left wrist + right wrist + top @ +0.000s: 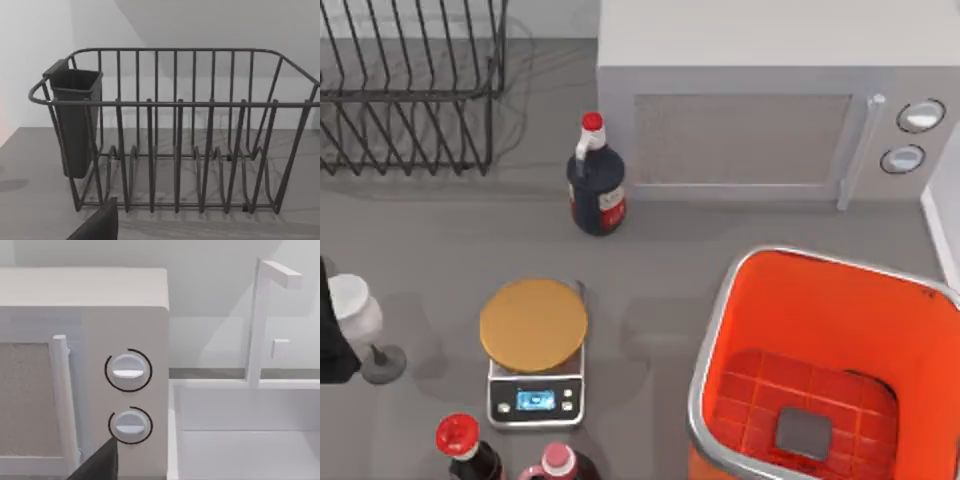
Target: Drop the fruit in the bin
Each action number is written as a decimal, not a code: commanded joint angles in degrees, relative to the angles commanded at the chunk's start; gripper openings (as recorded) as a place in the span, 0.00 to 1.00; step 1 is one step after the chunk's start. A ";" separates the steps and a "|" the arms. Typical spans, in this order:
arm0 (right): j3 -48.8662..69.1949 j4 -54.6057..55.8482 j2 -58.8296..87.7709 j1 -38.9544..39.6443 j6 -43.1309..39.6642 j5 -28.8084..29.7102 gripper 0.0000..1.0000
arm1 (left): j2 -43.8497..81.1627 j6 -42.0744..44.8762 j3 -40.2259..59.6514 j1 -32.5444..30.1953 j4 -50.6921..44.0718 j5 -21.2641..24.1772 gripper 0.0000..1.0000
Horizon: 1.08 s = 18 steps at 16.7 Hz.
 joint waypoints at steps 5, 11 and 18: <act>0.00 0.00 0.00 0.00 0.00 0.00 1.00 | 3.55 2.91 3.48 0.29 -1.98 0.18 1.00; 0.00 0.00 0.00 0.00 0.00 0.00 1.00 | 27.04 20.87 25.37 4.10 -13.70 -2.26 1.00; 0.00 0.00 0.00 0.00 0.00 0.00 1.00 | 69.67 52.74 56.25 9.09 -35.88 -7.49 1.00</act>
